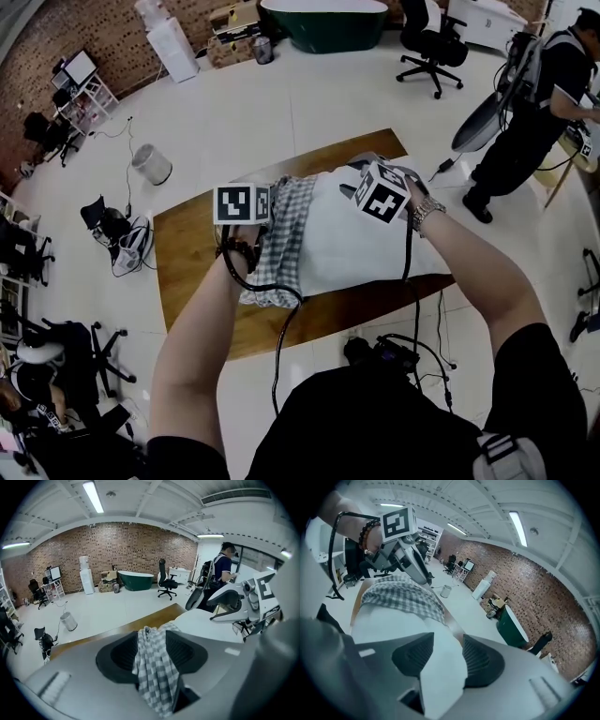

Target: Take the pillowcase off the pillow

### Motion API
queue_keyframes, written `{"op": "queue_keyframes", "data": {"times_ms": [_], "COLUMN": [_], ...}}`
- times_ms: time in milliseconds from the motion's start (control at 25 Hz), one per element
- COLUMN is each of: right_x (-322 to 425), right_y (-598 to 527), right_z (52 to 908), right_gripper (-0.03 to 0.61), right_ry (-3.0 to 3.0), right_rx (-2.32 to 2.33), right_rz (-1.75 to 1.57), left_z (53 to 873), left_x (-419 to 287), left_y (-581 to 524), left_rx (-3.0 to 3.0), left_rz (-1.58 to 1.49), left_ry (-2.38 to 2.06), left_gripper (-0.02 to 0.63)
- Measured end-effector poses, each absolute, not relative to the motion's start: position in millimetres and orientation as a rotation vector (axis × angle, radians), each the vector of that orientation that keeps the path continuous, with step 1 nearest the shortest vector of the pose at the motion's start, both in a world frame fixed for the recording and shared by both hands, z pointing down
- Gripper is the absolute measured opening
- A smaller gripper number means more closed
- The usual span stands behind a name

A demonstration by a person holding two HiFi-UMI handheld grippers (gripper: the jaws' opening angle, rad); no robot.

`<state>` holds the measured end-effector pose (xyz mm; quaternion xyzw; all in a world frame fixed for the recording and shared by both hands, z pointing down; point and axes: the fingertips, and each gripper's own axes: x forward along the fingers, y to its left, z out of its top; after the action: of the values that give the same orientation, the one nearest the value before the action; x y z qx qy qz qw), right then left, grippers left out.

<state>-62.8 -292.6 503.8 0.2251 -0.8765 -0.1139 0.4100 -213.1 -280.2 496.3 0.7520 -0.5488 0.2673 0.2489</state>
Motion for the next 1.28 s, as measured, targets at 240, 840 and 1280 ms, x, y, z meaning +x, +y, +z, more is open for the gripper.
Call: {"op": "queue_keyframes", "data": {"times_ms": [240,840,1280], "right_x": [-79.8,-83.2,-68.2], "right_y": [-349.0,-441.4,-451.0], "right_z": [522.0,605.5,577.1], "right_gripper": [0.236,0.336,0.026], "right_ry": [-2.243,-2.130,-2.195], "right_rx": [0.399,0.018,0.024], "right_rz": [-0.125,0.368,0.331], "left_z": [523.5,630.0,644.8], "left_x": [-200.8,-182.0,-216.9], "left_y": [-352.7,-474.0,-512.0], "left_rx": [2.016,1.819,1.717], "left_rz": [0.875,1.251,1.323], "left_ry": [-1.340,-1.008,-1.033], "left_gripper": [0.234,0.255,0.029]}}
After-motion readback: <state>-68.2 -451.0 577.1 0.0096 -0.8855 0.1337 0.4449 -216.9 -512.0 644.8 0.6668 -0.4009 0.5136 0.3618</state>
